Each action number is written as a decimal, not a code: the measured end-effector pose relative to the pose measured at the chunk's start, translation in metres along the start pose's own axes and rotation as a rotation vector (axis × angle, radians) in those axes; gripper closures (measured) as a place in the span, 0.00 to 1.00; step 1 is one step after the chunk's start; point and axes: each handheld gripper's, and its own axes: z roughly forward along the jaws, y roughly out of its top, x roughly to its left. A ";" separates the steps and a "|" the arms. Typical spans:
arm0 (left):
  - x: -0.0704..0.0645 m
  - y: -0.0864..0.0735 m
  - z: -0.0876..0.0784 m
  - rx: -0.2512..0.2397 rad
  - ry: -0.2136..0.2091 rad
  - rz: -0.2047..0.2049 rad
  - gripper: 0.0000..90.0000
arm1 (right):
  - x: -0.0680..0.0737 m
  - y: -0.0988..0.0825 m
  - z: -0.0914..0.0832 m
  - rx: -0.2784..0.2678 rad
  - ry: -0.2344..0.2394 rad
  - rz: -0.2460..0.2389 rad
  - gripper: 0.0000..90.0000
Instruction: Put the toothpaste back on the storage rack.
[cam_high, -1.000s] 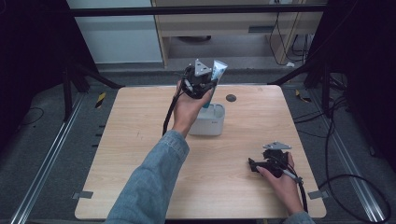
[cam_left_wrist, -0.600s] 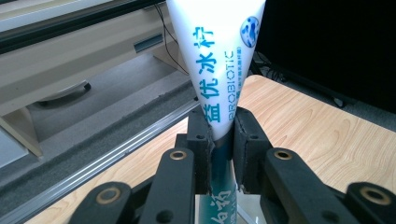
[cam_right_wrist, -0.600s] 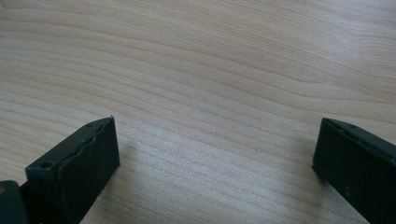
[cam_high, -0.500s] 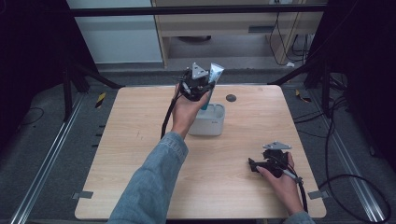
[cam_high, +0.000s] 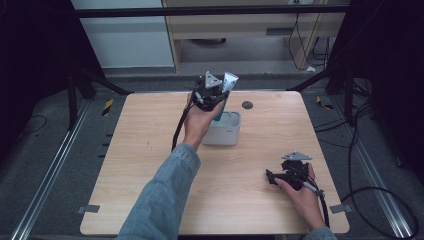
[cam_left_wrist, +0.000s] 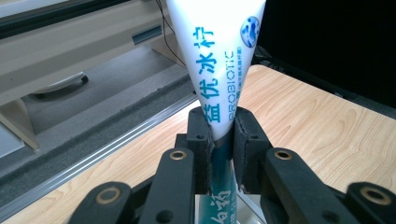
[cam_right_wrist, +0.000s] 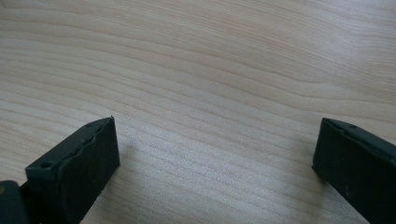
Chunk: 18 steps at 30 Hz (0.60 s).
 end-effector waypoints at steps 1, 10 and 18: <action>0.000 0.000 0.000 0.000 0.000 0.000 0.87 | 0.000 0.000 0.000 0.000 0.000 0.000 0.01; 0.002 -0.011 0.006 0.014 -0.002 -0.002 0.87 | 0.000 0.000 0.000 -0.003 0.002 0.004 0.01; 0.006 -0.022 0.008 0.035 0.001 -0.014 0.87 | 0.000 0.000 0.000 -0.003 0.002 0.006 0.01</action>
